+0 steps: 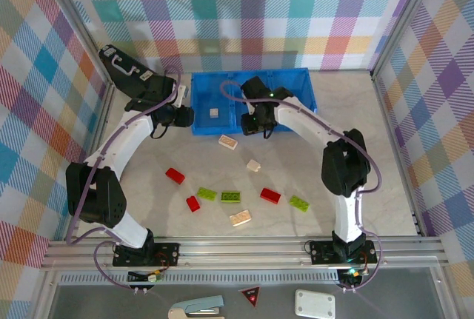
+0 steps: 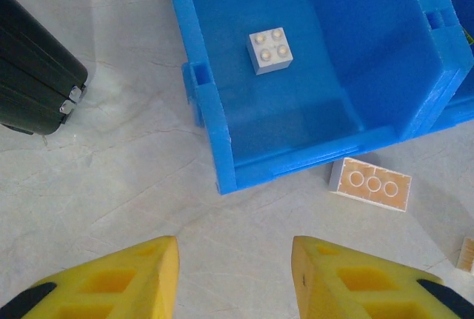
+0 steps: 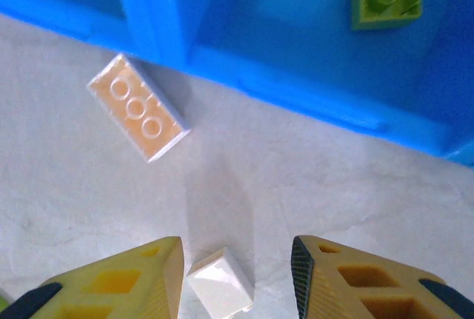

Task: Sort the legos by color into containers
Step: Pick up the lego from the center of the table.

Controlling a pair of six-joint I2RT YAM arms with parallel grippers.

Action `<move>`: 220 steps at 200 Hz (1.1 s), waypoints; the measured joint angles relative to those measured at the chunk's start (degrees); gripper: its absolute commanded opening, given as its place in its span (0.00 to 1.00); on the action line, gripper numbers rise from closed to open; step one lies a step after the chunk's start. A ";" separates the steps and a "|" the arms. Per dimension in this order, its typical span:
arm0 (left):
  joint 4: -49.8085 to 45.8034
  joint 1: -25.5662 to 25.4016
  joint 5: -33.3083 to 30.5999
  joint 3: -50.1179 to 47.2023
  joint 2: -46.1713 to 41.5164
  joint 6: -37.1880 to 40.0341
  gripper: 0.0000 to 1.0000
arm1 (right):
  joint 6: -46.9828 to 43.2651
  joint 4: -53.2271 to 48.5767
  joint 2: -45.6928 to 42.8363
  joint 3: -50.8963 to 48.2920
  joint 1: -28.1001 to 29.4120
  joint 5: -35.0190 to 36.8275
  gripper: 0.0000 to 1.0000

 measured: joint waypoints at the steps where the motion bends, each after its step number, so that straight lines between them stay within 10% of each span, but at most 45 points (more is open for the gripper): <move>1: 0.00 0.02 0.00 0.00 0.00 0.00 0.44 | -0.07 0.24 -0.15 -0.39 0.02 -0.11 0.45; 111: 0.02 0.00 -0.02 0.00 0.00 0.00 0.44 | -6.91 27.12 -1.64 -23.43 1.20 -6.43 0.47; 220: 0.00 0.00 -0.02 0.00 0.00 0.00 0.44 | -14.47 40.65 0.79 -25.73 1.20 -8.81 0.49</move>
